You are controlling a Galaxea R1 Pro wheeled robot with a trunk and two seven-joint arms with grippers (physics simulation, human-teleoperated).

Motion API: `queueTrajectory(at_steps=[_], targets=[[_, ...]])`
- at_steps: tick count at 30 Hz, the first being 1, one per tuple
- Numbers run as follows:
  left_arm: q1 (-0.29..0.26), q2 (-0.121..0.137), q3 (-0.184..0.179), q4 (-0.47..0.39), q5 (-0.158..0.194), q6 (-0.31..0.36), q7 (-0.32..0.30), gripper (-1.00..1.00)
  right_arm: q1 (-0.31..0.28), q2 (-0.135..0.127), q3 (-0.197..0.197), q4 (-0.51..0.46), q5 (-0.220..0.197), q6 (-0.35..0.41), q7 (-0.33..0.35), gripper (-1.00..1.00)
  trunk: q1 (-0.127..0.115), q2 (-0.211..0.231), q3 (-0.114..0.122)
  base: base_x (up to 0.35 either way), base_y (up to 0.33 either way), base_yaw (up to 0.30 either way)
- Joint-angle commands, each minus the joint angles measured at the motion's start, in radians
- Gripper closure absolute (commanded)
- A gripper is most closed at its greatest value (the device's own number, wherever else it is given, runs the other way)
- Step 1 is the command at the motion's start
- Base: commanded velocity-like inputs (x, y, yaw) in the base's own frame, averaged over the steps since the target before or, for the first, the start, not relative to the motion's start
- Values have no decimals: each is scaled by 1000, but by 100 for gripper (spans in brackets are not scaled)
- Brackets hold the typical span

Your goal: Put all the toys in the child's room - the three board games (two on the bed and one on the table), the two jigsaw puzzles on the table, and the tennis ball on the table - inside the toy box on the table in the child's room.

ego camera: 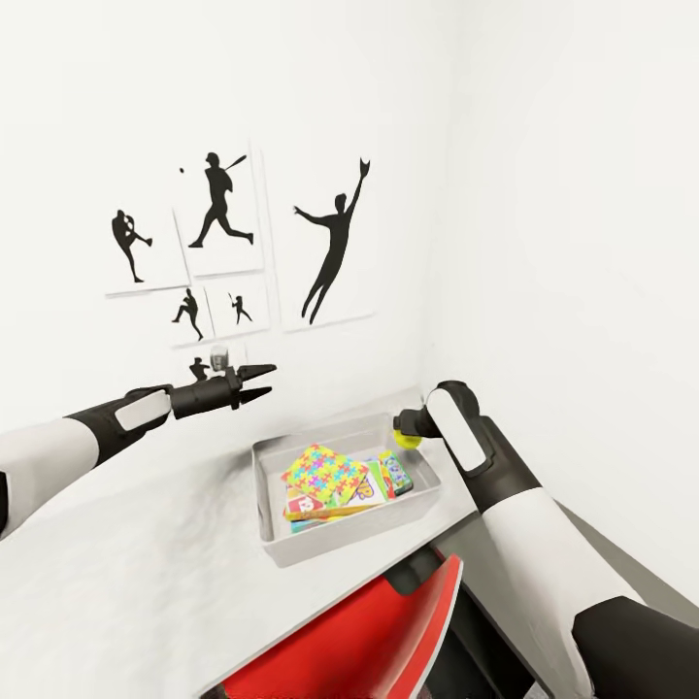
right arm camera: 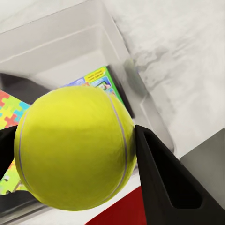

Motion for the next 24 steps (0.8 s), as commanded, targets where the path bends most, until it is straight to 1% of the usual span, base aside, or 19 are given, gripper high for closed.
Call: queueTrajectory(at_steps=[1, 5, 10, 16, 24], targets=[[-2, 2, -7, -1, 11, 8, -4, -100, -1, 0, 1, 1, -12, 0, -14, 100, 1, -3, -4, 0, 0, 0], [-2, 8, -7, -1, 10, 8, -13, -100, -1, 0, 0, 6, -11, -1, -13, 100, 1, -3, -11, 0, 0, 0], [-2, 9, -8, -1, 10, 8, -19, -100, -1, -2, -2, 11, -11, -4, -13, 100, 1, -3, -19, 0, 0, 0], [-2, 8, -9, -1, 10, 8, -22, -100, 0, -3, 4, 16, -12, -62, -10, 100, 1, -3, -29, 0, 0, 0], [-2, 8, -10, -1, 9, 8, -23, -100, 0, -2, 4, 65, -11, -81, -10, 100, 1, -3, -42, 0, 0, 0]])
